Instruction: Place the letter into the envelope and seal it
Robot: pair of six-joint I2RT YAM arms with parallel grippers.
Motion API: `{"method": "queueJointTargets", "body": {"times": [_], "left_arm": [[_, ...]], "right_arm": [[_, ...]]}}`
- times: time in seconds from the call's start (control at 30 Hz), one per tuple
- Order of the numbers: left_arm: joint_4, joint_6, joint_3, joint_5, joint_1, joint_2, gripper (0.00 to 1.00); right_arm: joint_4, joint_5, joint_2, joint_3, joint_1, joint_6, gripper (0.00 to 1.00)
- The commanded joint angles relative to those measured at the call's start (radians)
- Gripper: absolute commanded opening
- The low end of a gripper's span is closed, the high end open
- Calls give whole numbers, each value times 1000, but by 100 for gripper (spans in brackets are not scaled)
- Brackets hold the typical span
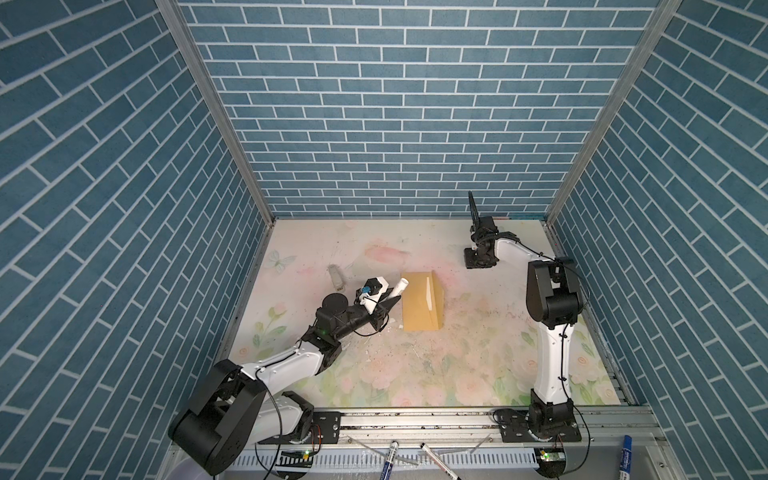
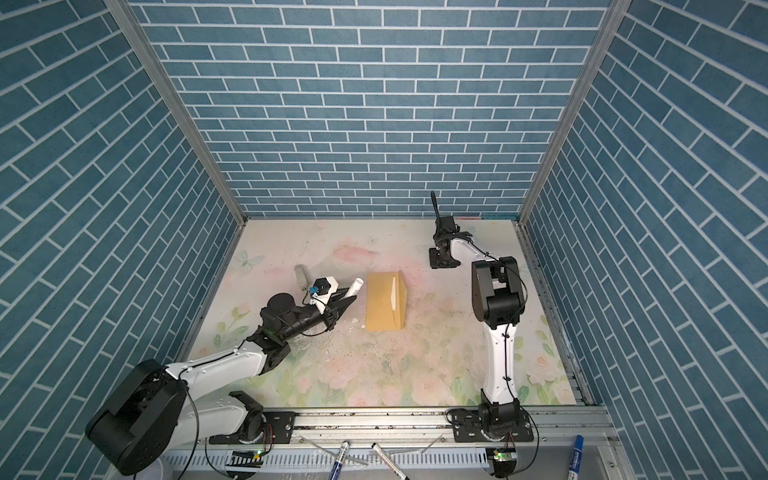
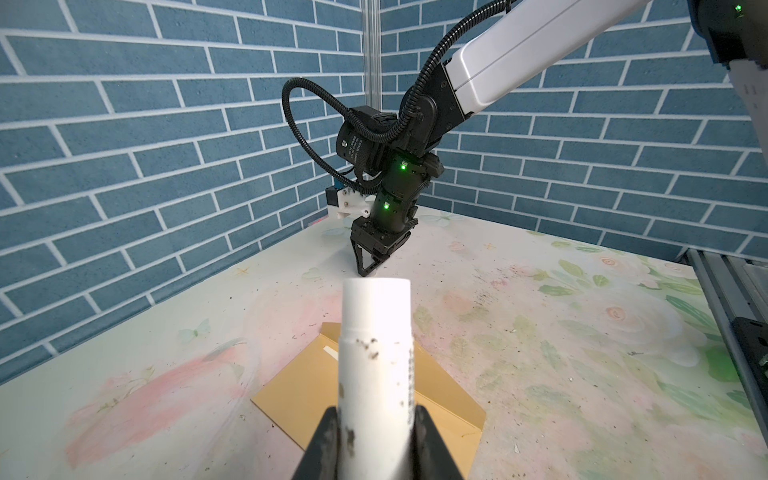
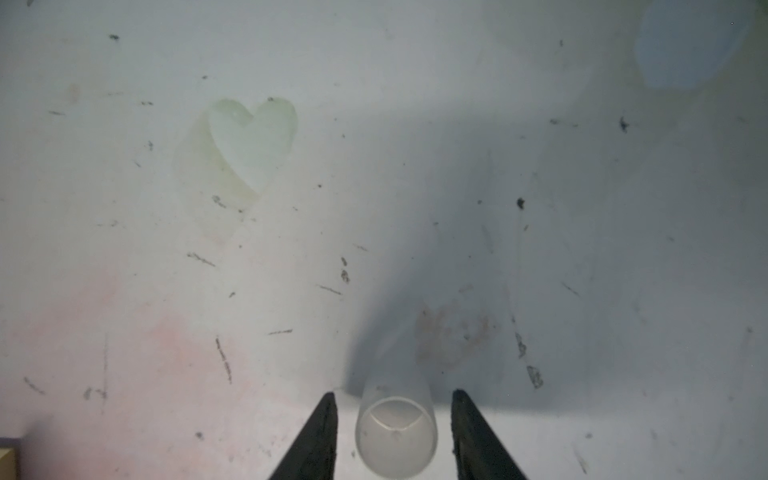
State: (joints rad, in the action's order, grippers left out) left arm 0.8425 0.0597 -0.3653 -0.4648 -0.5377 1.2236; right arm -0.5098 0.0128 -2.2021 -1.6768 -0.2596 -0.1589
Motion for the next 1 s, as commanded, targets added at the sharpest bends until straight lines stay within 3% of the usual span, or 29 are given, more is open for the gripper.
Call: {"method": "queueJointTargets", "body": {"times": [0.0,0.3,0.6,0.7,0.97], "left_arm": [[6,-7,-9,9,-8,-5,0],[28,-51,-11,86,-21,-13,0],[128,-94,-22,199,-71,18,0],[176,-117,-27,215,-82,34,0],[224,-148,-43,228,-93,57,0]], "right_arm": [[-32,-4,2,-20,3,24,56],[-26,-39,280,95,2,-5,63],[202,-427,688,363,-35,-166,66],[287,-523,771,419,-94,-236,68],[335,-517,811,439,-321,-314,79]]}}
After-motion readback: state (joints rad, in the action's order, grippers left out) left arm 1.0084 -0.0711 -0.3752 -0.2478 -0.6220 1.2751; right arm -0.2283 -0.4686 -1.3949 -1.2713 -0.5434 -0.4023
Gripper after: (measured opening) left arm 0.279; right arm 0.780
